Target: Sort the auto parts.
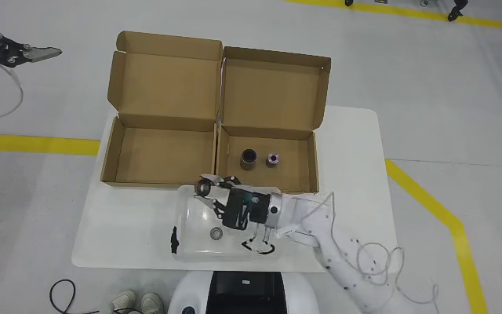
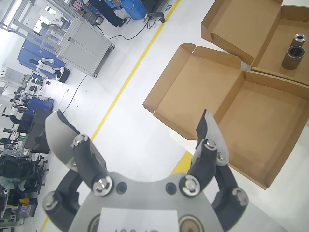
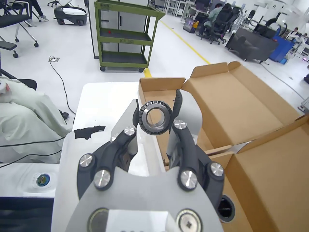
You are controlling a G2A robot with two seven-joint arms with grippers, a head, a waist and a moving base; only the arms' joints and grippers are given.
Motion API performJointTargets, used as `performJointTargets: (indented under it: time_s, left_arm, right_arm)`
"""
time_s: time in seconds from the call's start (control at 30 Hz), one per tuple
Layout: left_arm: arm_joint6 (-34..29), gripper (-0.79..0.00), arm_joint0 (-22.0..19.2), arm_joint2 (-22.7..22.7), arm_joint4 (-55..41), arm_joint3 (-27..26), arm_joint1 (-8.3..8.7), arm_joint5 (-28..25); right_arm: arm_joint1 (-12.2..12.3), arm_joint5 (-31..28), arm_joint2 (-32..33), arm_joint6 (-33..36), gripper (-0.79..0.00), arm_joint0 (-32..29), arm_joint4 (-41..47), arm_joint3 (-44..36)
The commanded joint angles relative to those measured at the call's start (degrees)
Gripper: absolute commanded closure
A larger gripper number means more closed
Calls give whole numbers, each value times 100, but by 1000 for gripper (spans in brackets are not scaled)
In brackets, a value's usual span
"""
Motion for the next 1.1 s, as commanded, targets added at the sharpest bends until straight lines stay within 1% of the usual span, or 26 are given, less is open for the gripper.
performJointTargets:
  time_s: [0.0, 0.1, 0.23, 0.47, 0.67, 0.93, 1.07]
  left_arm:
    - [0, -785, 0, 0, 0, 0, 0, 0]
    - [0, -785, 0, 0, 0, 0, 0, 0]
    - [0, -785, 0, 0, 0, 0, 0, 0]
    - [0, -785, 0, 0, 0, 0, 0, 0]
    - [0, -785, 0, 0, 0, 0, 0, 0]
    - [0, -785, 0, 0, 0, 0, 0, 0]
    - [0, -785, 0, 0, 0, 0, 0, 0]
  right_arm:
    - [10, 17, 72, 186, 0, 30, 36, -238]
    - [27, 90, 206, 529, 0, 68, 76, -656]
    - [53, 90, 410, 779, 0, 85, 264, -1074]
    - [97, 121, 721, 904, 0, 26, 587, -1563]
    - [111, 114, 782, 800, 0, 38, 645, -1615]
    - [120, 57, 758, 381, 0, 112, 450, -1560]
    - [109, 61, 488, 515, 0, 106, 161, -1321]
